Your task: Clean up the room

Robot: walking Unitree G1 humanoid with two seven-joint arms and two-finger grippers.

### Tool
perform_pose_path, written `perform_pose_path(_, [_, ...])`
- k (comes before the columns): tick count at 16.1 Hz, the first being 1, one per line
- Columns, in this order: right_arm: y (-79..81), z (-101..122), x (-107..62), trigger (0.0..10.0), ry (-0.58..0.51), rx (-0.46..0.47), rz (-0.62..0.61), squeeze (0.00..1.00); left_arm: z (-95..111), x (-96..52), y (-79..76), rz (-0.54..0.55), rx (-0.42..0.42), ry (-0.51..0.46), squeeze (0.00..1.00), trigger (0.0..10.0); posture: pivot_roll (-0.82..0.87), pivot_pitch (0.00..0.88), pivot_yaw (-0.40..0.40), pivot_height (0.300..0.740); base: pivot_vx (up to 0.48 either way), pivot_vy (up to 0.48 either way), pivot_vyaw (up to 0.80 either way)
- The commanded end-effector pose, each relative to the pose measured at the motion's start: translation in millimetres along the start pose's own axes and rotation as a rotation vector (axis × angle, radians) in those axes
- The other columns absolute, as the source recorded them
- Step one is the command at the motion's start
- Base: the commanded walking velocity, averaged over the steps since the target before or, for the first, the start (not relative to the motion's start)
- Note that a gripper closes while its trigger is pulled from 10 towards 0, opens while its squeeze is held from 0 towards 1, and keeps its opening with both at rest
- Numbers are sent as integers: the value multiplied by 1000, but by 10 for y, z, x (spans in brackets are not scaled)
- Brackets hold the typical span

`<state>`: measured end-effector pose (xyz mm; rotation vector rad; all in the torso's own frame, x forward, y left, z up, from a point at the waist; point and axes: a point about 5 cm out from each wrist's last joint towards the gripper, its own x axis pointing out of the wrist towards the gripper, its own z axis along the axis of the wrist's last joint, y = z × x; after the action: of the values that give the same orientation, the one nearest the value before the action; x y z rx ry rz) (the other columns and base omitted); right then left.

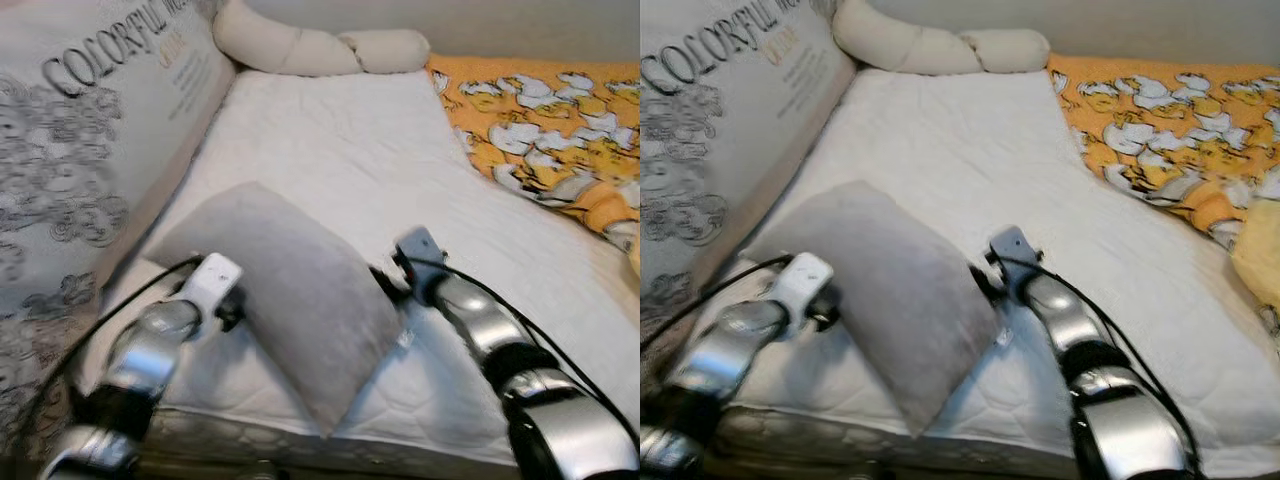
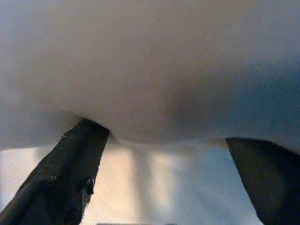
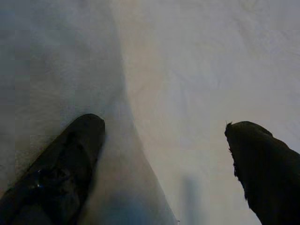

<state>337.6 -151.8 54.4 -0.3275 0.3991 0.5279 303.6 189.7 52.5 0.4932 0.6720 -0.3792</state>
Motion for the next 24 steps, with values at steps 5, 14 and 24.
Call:
perform_pose_path(5, [-58, 1, -353, 10000, -115, 155, 325, 0, 400, 234, -293, -105, 30, -142, 0, 10000, 24, 0, 53, 740, 0, 0, 0])
perform_pose_path(14, [160, -58, -799, 10000, -36, 105, 591, 0, 398, 214, -264, -177, 38, -198, 0, 10000, 38, 0, 40, 740, 0, 0, 0])
perform_pose_path(24, [-460, -322, -1056, 10000, -43, 366, 284, 1000, -21, -123, 250, -344, -438, -363, 1000, 10000, 42, 0, 52, 740, 0, 0, 0])
